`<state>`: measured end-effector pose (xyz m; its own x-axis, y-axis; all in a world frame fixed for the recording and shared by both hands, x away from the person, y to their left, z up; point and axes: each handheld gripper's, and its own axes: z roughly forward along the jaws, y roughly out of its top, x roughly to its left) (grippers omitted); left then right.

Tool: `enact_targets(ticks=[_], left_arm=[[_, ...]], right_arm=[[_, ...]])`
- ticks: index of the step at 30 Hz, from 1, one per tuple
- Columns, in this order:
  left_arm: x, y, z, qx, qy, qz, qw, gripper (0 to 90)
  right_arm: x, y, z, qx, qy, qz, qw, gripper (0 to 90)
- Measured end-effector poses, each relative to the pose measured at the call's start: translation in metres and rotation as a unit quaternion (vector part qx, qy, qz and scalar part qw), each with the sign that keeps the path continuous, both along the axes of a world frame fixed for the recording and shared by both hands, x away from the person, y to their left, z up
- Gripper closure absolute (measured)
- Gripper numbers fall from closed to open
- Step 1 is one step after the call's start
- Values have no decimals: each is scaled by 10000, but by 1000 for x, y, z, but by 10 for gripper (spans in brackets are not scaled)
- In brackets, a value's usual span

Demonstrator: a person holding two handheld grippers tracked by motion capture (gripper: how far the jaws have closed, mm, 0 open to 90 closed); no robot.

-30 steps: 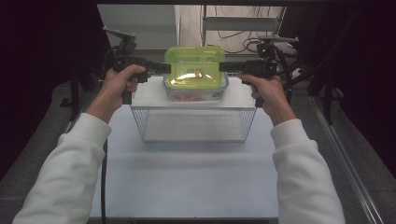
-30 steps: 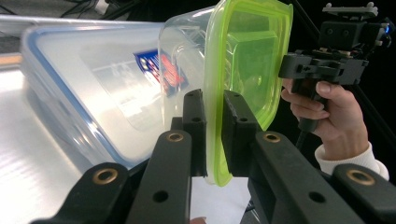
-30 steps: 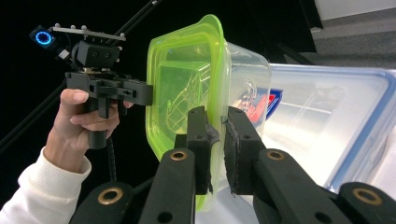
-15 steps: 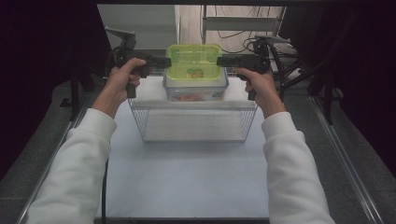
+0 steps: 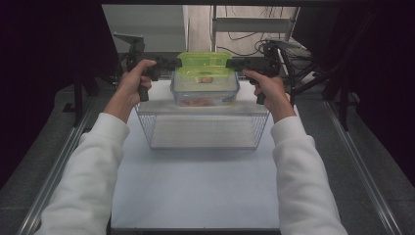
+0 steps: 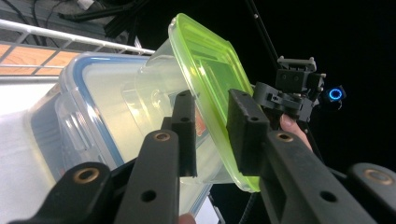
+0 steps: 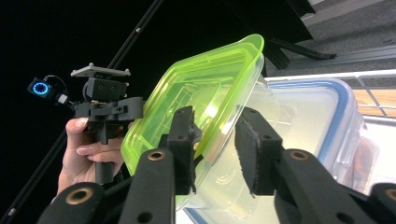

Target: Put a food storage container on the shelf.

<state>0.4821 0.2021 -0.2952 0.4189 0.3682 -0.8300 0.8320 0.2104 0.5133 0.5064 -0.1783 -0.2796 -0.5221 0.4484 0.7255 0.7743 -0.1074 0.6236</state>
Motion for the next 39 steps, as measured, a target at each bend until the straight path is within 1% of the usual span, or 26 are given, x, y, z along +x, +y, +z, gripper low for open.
enact_targets(ticks=[3, 5, 6, 9, 11, 13, 14, 16, 17, 19, 20, 21, 22, 23, 25, 27, 28, 29, 30, 31, 32, 34, 35, 36, 38, 39], left_arm=[[-1, -1, 2, 61, -93, 60, 9999, 627], [-2, -1, 3, 110, -148, 145, 9997, 509], [-2, 0, 4, 158, -159, 178, 9996, 455], [-7, 3, 6, 345, -305, 304, 9985, 356], [-14, 7, 9, 456, -483, 306, 9973, 313], [-23, 9, 13, 587, -678, 315, 9955, 295], [-31, 10, 17, 712, -835, 314, 9935, 288], [-44, 11, 19, 768, -1015, 282, 9915, 278], [-51, 12, 20, 778, -1110, 262, 9904, 276], [-70, 13, 20, 930, -1315, 220, 9867, 272], [-77, 14, 19, 926, -1353, 214, 9862, 275], [-89, 13, 17, 1039, -1425, 185, 9841, 274], [-96, 13, 15, 1140, -1484, 154, 9822, 272], [-106, 12, 11, 1280, -1550, 119, 9795, 272], [-123, 13, 1, 1422, -1661, 83, 9758, 273], [-135, 13, -10, 1461, -1690, -4, 9747, 273], [-141, 13, -17, 1527, -1712, -20, 9733, 274], [-149, 13, -26, 1622, -1760, -48, 9709, 275], [-154, 13, -32, 1655, -1775, -56, 9701, 277], [-160, 13, -39, 1718, -1790, -71, 9687, 278], [-167, 13, -47, 1763, -1789, -112, 9679, 278], [-179, 14, -66, 1745, -1754, -187, 9687, 279], [-184, 15, -74, 1789, -1746, -201, 9680, 279], [-188, 15, -80, 1823, -1740, -207, 9675, 280], [-196, 15, -97, 1900, -1672, -208, 9672, 281], [-199, 14, -105, 1949, -1649, -231, 9666, 281]], right_arm=[[0, 1, -1, -112, -23, -137, 9998, 546], [-1, 0, -1, -27, 8, -190, 9998, 510], [-2, 0, 0, -14, -15, -230, 9997, 493], [-7, -4, 5, -60, -205, -335, 9992, 469], [-12, -9, 11, -119, -403, -354, 9985, 461], [-20, -16, 17, -114, -532, -301, 9981, 457], [-24, -18, 18, -100, -589, -272, 9978, 452], [-36, -24, 22, -197, -759, -210, 9967, 440], [-41, -27, 23, -199, -819, -187, 9963, 437], [-54, -34, 23, -201, -934, -139, 9953, 432], [-63, -38, 22, -224, -1013, -97, 9946, 430], [-68, -40, 21, -231, -1057, -61, 9941, 429], [-78, -43, 19, -290, -1106, 23, 9934, 427], [-85, -45, 18, -349, -1157, 72, 9926, 427], [-103, -50, 13, -597, -1301, 125, 9896, 425], [-116, -52, 7, -773, -1442, 199, 9863, 419], [-124, -53, 3, -886, -1506, 224, 9844, 416], [-131, -54, -1, -969, -1564, 268, 9826, 413], [-140, -55, -8, -1037, -1610, 331, 9809, 410], [-144, -56, -12, -1074, -1635, 361, 9800, 406], [-151, -57, -19, -1123, -1643, 414, 9791, 403], [-163, -58, -34, -1252, -1659, 500, 9769, 393], [-170, -59, -45, -1335, -1677, 536, 9753, 391], [-174, -60, -53, -1387, -1663, 569, 9746, 387], [-180, -62, -69, -1441, -1616, 594, 9745, 386], [-183, -63, -78, -1471, -1579, 626, 9744, 384]])
